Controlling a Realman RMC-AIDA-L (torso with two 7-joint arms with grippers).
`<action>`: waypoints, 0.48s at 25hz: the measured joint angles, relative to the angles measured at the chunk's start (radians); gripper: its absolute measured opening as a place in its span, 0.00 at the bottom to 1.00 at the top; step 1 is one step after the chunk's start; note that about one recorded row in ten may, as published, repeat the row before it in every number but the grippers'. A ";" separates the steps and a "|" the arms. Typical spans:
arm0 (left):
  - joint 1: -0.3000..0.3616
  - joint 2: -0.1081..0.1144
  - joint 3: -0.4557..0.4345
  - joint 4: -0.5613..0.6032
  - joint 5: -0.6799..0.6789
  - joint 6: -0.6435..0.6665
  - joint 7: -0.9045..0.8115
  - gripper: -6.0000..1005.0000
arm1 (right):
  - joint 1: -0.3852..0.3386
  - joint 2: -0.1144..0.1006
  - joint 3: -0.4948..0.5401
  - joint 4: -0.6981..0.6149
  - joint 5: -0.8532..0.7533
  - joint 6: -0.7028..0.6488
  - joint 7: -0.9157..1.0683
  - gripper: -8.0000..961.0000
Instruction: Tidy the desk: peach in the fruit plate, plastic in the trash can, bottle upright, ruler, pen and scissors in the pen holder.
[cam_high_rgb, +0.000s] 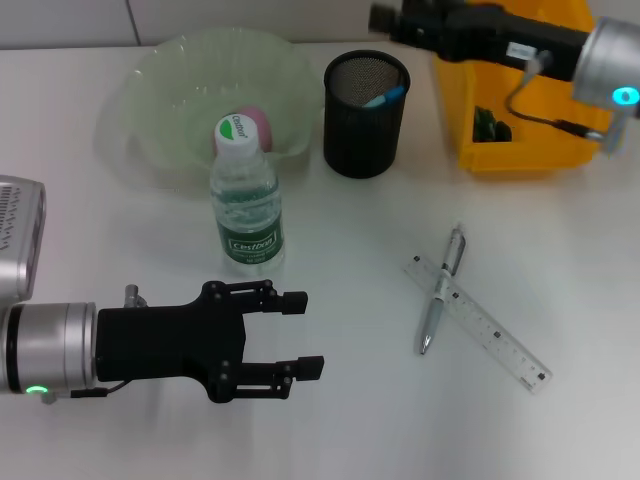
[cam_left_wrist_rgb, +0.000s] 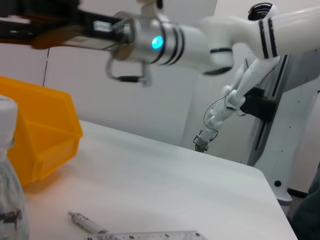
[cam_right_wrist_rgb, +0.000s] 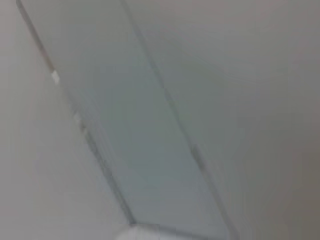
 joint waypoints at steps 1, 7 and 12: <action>0.000 0.000 0.000 0.000 0.000 0.000 0.000 0.74 | -0.040 -0.005 -0.027 -0.169 -0.154 -0.049 0.179 0.67; 0.001 0.000 0.000 0.000 0.000 0.000 0.001 0.74 | -0.045 0.000 -0.033 -0.500 -0.609 -0.283 0.549 0.74; 0.001 -0.001 0.000 0.000 0.000 0.000 0.005 0.74 | 0.002 0.006 -0.119 -0.569 -0.810 -0.422 0.726 0.74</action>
